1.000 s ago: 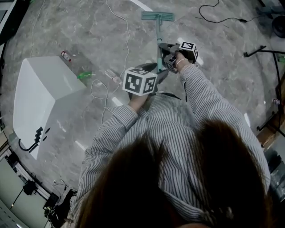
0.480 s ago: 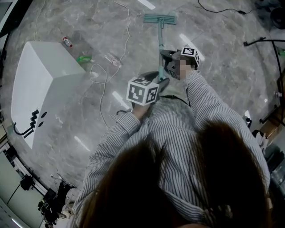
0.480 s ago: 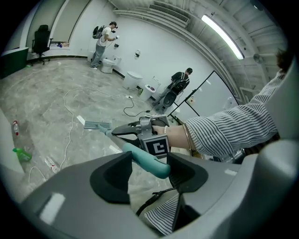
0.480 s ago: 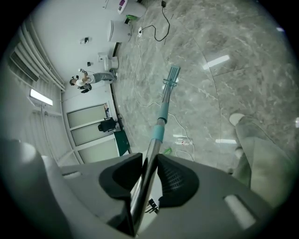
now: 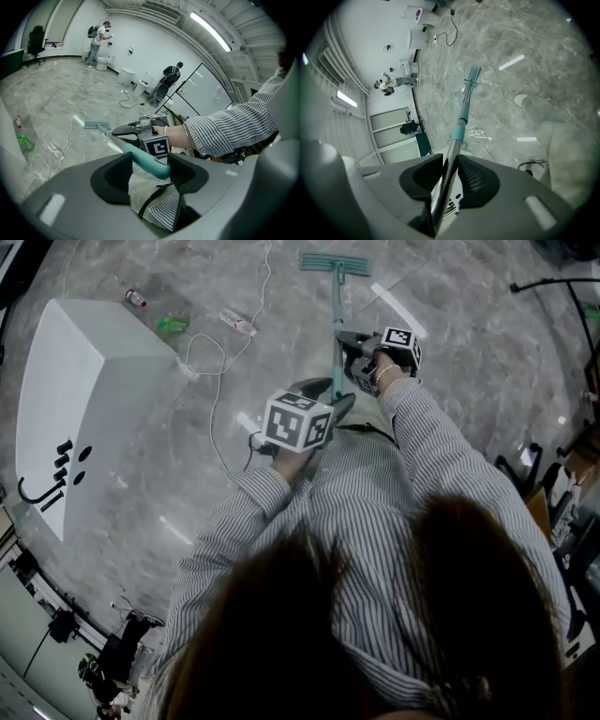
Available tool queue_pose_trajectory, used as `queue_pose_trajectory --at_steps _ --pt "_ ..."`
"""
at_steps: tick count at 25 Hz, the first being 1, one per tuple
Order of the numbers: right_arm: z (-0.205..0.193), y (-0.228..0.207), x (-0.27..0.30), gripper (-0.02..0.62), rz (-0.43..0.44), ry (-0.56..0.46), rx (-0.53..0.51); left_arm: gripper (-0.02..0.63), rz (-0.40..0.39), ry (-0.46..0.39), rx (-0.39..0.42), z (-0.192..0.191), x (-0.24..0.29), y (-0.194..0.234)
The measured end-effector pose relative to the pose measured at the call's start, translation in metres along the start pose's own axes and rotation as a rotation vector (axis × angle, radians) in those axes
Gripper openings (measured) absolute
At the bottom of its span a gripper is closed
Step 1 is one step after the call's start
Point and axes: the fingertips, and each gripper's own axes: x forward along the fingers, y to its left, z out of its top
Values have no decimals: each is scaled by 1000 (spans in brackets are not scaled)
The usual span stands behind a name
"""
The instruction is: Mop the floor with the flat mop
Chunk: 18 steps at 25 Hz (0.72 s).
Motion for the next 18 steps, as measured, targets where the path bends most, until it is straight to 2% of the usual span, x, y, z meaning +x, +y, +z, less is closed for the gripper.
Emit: queue_pose_trajectory --at_steps 7,12,18 --pt "-67 -45 -34 102 -4 8 6 238 -15 3 -7 -68 -32 -39" --pt "-87 -63 -48 101 3 -7 13 238 -23 -35 -48 -90 -41 -56" --pt "-92 -66 -56 101 16 -22 11 241 -32 -49 -44 -93 -46 -65"
